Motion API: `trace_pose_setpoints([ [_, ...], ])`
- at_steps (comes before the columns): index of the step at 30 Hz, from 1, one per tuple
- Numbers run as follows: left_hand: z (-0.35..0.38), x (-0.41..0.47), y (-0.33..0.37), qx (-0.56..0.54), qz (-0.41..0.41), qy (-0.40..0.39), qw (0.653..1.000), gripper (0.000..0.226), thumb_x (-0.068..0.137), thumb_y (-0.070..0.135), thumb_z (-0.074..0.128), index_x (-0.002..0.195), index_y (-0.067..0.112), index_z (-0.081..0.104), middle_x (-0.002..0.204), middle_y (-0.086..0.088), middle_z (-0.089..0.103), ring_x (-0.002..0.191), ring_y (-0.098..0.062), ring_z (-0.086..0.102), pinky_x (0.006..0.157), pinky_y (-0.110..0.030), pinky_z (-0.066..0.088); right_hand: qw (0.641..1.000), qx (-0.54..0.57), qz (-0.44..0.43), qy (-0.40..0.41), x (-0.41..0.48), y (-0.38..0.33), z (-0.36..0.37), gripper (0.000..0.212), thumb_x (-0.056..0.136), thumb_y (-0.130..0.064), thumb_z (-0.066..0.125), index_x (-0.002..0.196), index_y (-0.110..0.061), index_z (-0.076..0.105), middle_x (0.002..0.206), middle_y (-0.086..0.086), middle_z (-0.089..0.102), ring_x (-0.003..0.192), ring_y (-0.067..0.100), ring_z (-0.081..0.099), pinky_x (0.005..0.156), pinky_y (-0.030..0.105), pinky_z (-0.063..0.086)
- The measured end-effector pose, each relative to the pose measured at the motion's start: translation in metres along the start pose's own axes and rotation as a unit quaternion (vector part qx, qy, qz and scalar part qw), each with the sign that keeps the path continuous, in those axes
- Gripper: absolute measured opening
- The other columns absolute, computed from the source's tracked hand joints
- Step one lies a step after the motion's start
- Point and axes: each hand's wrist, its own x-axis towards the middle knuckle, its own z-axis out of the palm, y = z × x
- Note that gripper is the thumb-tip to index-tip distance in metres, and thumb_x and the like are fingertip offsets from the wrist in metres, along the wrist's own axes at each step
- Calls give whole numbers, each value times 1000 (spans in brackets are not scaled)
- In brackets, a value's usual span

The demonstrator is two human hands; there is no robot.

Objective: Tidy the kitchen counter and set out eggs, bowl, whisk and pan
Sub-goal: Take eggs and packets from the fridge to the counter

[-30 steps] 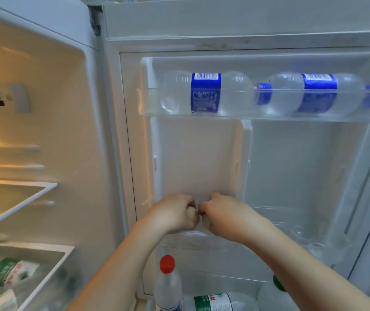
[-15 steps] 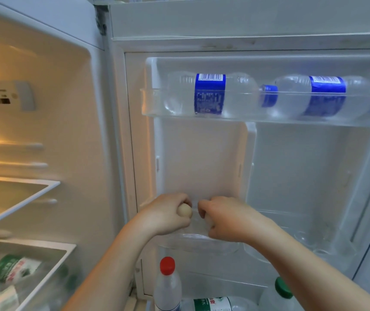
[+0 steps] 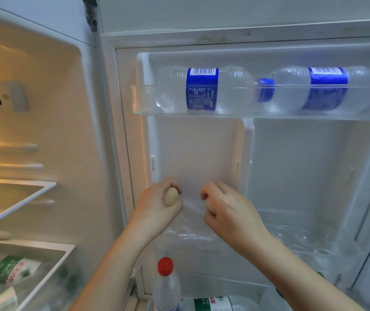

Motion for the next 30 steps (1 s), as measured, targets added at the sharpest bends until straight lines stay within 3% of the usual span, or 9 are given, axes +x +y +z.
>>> trace_pose_setpoints([
  [6,-13,-5,18,-298,-28,152,942,16,84,11,68,74,18,58,60,8,53,46,-9,41,43,-20,37,947,254,79,178,11,-14,-14,24,73,0,72,85,-18,62,82,-9,60,75,7,56,70,11,42],
  [9,-22,-14,26,-462,-53,143,874,22,87,26,59,66,18,58,61,-3,53,38,-12,32,36,-18,26,854,467,167,156,17,-36,-21,19,79,-11,71,74,-25,60,70,-10,60,57,6,53,53,19,45],
  [14,-36,-48,38,-656,-132,122,733,36,95,35,41,68,14,53,59,-3,46,36,-10,35,31,-14,18,523,821,227,17,20,-61,-21,26,92,-26,46,73,-13,57,63,7,53,33,11,29,35,13,18],
  [17,-48,-80,35,-745,-110,182,633,18,84,28,57,73,15,54,62,0,45,43,-6,42,27,-12,30,265,935,211,-110,13,-69,-12,13,80,-22,59,75,-10,57,65,5,52,32,8,36,27,14,21],
  [19,-58,-104,36,-743,-43,246,621,21,70,21,76,77,15,57,67,2,48,48,-5,46,29,-11,33,156,961,163,-162,10,-77,-5,14,77,-15,70,80,-10,58,70,4,54,37,9,44,28,14,30],
  [22,-66,-139,49,-506,-50,410,757,25,59,19,78,73,20,58,63,1,54,48,-9,48,31,-13,32,264,939,117,-189,6,-92,-1,19,74,-20,74,82,-14,58,74,4,56,38,8,42,32,14,29],
  [23,-63,-149,55,-442,-64,445,776,15,62,20,72,70,22,59,61,0,54,47,-9,48,31,-13,30,239,937,112,-230,5,-95,2,17,76,-19,73,83,-14,58,75,5,56,39,8,40,34,14,28],
  [25,-54,-166,73,-468,-81,464,748,8,74,21,63,70,18,57,61,0,51,40,-8,42,28,-11,24,107,933,102,-327,5,-98,-4,15,82,-17,68,89,-11,57,77,6,54,45,9,35,35,17,29],
  [30,-15,-213,111,-447,-144,588,658,13,82,25,51,73,15,49,62,-1,46,35,-8,32,30,-12,18,32,886,116,-448,-27,-113,1,25,74,-23,74,85,-15,53,72,2,52,38,6,31,31,15,24],
])
